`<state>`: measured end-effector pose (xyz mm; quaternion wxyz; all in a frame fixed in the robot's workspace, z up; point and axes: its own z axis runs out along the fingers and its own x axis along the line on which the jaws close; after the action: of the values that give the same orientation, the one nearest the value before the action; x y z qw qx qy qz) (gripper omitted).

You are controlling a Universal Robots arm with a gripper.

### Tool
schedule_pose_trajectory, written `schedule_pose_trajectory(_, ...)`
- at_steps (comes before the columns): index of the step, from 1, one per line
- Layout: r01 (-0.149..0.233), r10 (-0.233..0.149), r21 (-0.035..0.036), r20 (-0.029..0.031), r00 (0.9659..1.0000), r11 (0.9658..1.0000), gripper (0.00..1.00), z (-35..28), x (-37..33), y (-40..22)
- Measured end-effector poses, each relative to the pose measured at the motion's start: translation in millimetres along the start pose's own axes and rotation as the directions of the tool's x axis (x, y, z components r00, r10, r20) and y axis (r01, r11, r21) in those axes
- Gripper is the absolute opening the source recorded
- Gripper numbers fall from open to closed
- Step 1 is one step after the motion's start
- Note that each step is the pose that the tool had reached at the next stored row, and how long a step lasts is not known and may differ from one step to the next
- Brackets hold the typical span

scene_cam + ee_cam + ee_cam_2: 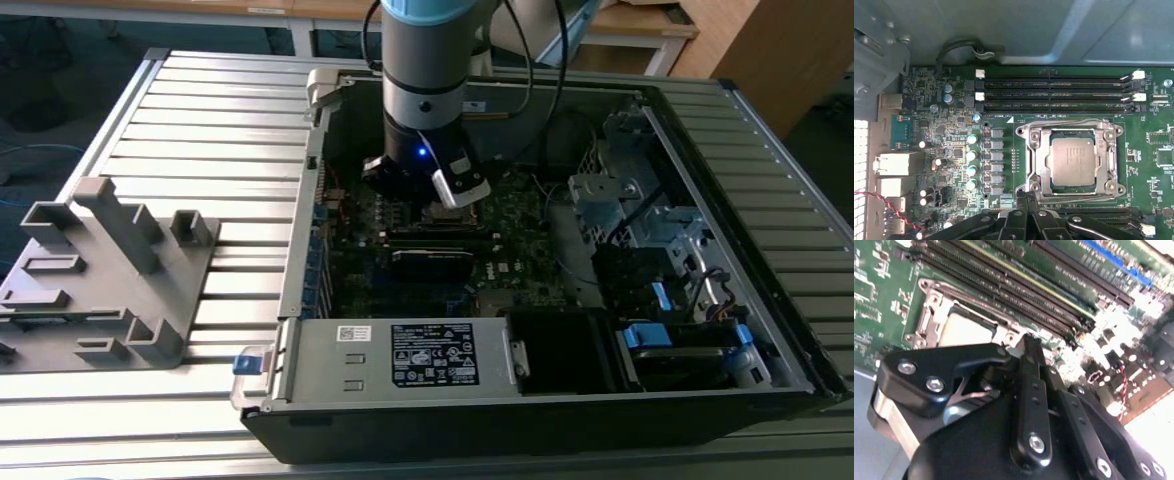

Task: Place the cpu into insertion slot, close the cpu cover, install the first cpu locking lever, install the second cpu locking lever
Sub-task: 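Install the second cpu locking lever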

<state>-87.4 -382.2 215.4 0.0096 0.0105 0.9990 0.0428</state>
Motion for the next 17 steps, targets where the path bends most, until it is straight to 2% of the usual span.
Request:
schedule_pose_trajectory(3, 0.0, 0.0, 0.0005, -0.0004, 1.0, 1.0, 0.11, -0.4, -2.1, 0.0)
schedule_pose_trajectory(11, 0.0, 0.0, 0.0005, -0.0002, 1.0, 1.0, 0.11, 0.7, -34.7, 0.7)
schedule_pose_trajectory(13, 0.0, 0.0, 0.0015, -0.0002, 1.0, 1.0, 0.11, 1.1, -36.2, 3.1)
schedule_pose_trajectory(17, 0.0, 0.0, 0.0043, 0.0, 1.0, 1.0, 0.11, 2.4, -36.0, 15.0)
